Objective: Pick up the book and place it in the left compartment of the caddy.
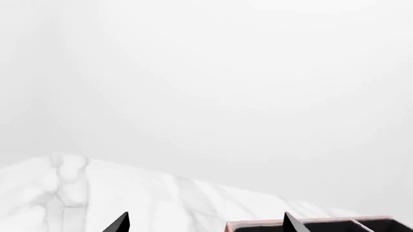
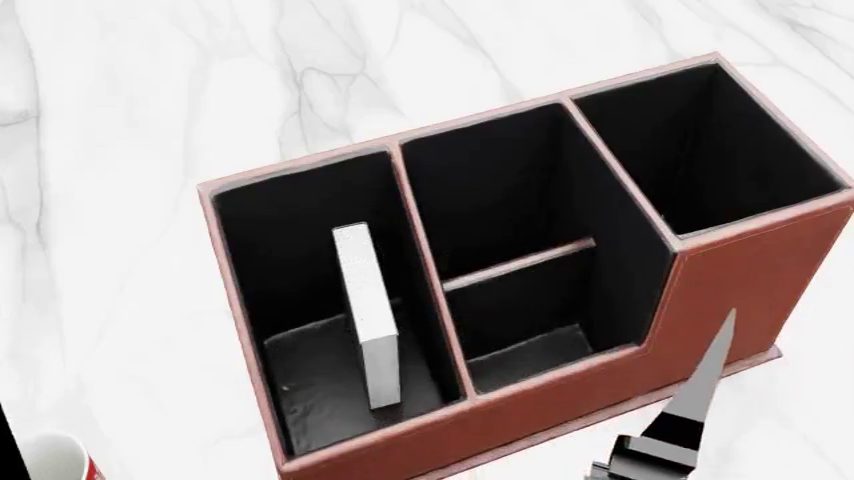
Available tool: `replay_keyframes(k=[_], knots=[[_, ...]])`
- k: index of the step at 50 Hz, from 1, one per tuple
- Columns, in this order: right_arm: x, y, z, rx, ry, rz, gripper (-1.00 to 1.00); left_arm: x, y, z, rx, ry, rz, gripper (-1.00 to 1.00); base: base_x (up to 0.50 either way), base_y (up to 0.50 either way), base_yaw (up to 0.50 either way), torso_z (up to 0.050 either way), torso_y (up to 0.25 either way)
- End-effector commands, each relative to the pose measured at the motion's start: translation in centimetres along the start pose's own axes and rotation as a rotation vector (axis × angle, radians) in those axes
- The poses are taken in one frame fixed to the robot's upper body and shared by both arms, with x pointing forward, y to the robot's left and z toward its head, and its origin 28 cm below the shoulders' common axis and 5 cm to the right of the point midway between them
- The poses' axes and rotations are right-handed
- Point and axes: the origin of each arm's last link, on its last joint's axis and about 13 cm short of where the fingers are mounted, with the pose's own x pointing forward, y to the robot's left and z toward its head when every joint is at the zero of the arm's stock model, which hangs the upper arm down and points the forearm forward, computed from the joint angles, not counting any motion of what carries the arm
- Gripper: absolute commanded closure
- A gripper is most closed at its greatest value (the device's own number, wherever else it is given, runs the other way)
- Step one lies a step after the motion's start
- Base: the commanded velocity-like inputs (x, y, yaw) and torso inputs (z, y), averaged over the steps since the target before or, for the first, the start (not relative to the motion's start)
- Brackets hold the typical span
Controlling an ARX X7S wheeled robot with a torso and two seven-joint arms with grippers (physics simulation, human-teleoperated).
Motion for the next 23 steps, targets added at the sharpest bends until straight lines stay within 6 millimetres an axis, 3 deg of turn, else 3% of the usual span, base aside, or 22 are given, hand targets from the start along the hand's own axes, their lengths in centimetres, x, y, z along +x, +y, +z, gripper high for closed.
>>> replay_keyframes(k=[1, 23], knots=[[-0.3, -1.8, 0.7, 0.001, -0.013, -0.081, -1.0, 0.0, 0.9, 0.7, 0.01, -0.024, 0.045, -1.0, 0.0, 0.0, 0.0, 0.0, 0.0], [-0.8, -4.3, 2.2, 0.008, -0.046, -0.191, -1.0, -0.2, 2.5, 1.7, 0.024, -0.06, 0.121, -1.0, 0.0, 0.0, 0.0, 0.0, 0.0]])
